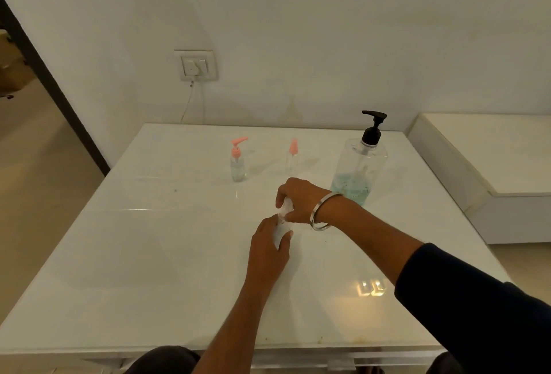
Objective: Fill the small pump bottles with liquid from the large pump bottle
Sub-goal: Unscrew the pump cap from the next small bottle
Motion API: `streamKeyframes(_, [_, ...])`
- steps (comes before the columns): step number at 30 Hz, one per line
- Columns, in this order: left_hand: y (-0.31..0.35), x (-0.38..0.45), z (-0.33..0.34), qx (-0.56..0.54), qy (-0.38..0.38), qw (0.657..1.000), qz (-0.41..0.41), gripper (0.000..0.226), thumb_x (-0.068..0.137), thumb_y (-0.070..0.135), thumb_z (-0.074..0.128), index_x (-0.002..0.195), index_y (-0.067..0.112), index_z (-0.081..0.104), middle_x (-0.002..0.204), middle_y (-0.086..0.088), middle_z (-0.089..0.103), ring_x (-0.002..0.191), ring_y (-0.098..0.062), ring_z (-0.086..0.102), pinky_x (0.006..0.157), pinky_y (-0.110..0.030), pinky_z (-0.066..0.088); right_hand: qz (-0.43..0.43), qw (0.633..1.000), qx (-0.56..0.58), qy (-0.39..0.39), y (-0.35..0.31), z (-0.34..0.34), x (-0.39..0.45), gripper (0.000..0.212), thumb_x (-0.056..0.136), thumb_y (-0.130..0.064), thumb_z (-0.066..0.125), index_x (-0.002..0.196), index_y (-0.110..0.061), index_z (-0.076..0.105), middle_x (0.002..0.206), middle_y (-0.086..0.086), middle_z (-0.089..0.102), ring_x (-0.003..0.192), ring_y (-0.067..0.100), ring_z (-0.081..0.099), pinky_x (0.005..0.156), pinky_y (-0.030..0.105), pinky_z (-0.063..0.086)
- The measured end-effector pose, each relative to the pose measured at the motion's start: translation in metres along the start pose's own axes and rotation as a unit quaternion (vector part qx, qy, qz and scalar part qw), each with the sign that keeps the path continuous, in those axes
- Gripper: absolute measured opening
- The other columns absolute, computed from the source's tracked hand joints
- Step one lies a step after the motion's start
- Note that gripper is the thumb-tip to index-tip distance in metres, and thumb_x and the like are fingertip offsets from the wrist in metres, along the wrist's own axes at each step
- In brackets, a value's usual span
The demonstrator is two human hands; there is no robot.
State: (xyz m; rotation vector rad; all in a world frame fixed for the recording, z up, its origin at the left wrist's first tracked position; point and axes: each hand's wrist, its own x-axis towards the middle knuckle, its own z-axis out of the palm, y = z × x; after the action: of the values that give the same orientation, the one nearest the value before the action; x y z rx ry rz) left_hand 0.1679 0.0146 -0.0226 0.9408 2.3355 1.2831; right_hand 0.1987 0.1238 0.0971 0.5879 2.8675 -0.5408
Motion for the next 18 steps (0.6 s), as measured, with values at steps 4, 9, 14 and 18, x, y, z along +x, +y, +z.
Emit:
streamKeyframes(4, [0.0018,-0.0005,-0.0004,0.001,0.010,1.000,-0.001,0.039,0.093,0.029,0.055,0.128,0.014,0.050,0.129,0.000,0.055,0.119,-0.015,0.051,0.092,-0.007,0.024,0.031,0.999,-0.024,0.032,0.0015,0.0021,0.0006,0.032,0.082,-0.029,0.064,0.105,-0.009,0.057,0.108,0.008,0.059,0.097,0.024,0.058,0.074,0.025,0.043])
streamKeyframes(9, [0.0023,-0.0010,-0.0011,-0.011,0.017,1.000,-0.001,0.036,0.091,0.029,0.058,0.124,0.017,0.052,0.124,0.003,0.057,0.115,-0.013,0.053,0.093,-0.012,0.031,-0.027,1.000,-0.005,-0.012,0.0002,-0.0012,0.0016,0.022,0.081,-0.010,0.062,0.103,-0.012,0.061,0.112,0.005,0.053,0.097,0.020,0.055,0.076,0.023,0.043])
streamKeyframes(14, [0.0038,0.0000,-0.0010,0.001,0.006,1.000,-0.010,0.040,0.092,0.030,0.055,0.129,0.015,0.048,0.131,0.001,0.053,0.122,-0.016,0.049,0.097,-0.012,0.028,0.031,0.999,-0.038,0.018,0.0019,0.0010,0.0001,0.036,0.081,-0.033,0.065,0.107,-0.010,0.053,0.107,0.009,0.058,0.091,0.023,0.057,0.073,0.027,0.045])
streamKeyframes(18, [0.0020,-0.0004,-0.0015,-0.002,0.013,1.000,-0.012,0.040,0.091,0.031,0.056,0.128,0.016,0.049,0.129,0.000,0.056,0.119,-0.015,0.052,0.097,-0.015,0.032,-0.024,0.999,-0.028,-0.002,-0.0022,0.0002,0.0012,0.018,0.082,-0.009,0.062,0.100,-0.010,0.061,0.109,0.008,0.058,0.098,0.023,0.058,0.077,0.024,0.045])
